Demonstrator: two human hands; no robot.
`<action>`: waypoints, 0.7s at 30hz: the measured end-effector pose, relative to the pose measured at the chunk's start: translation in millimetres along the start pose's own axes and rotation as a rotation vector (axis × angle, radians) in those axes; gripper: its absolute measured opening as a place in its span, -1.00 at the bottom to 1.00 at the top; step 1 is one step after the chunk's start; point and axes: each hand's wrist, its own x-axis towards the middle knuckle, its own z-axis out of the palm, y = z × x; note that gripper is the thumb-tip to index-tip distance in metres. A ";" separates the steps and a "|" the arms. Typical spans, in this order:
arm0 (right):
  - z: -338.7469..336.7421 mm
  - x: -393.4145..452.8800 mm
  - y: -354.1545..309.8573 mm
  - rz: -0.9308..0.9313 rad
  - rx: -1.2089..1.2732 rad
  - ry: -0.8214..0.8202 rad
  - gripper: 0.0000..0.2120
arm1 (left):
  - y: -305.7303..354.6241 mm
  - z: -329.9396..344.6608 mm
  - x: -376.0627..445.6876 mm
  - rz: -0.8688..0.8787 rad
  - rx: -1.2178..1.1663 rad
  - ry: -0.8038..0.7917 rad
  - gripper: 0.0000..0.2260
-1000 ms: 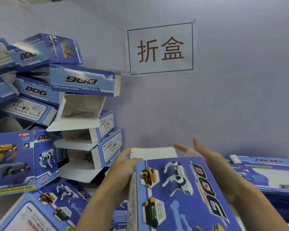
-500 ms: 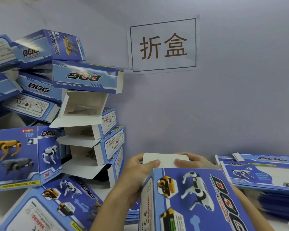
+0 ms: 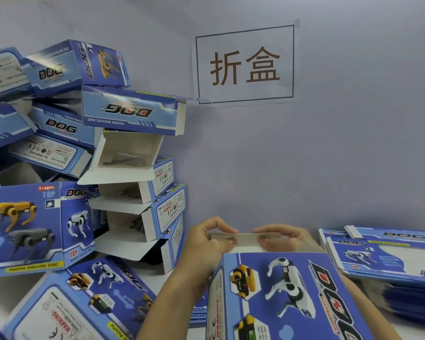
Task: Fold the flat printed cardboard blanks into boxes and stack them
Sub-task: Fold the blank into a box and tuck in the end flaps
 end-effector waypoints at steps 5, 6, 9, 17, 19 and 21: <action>0.1 0.5 -8.4 0.007 -0.168 -0.015 -0.63 | 2.9 -1.3 1.8 -0.011 -0.122 0.108 -0.91; -0.4 -0.1 -8.0 0.001 -0.156 0.001 -0.65 | 3.0 -3.3 2.7 -0.013 -0.154 0.151 -0.90; -20.4 -13.6 2.3 -0.112 -0.004 -0.032 -0.59 | 1.6 -11.5 4.8 -0.026 -0.249 0.289 -0.92; -11.3 -17.8 -24.8 -0.008 0.089 -0.216 -0.63 | 1.5 -17.2 8.2 0.071 -0.340 0.507 -0.86; -14.4 -20.1 -24.4 -0.129 0.183 -0.076 -0.77 | 5.5 -15.1 8.1 0.096 -0.376 0.492 -0.89; -14.1 -21.8 -27.0 -0.236 0.296 0.100 -0.73 | 11.9 -10.8 7.4 0.132 -0.401 0.417 -0.92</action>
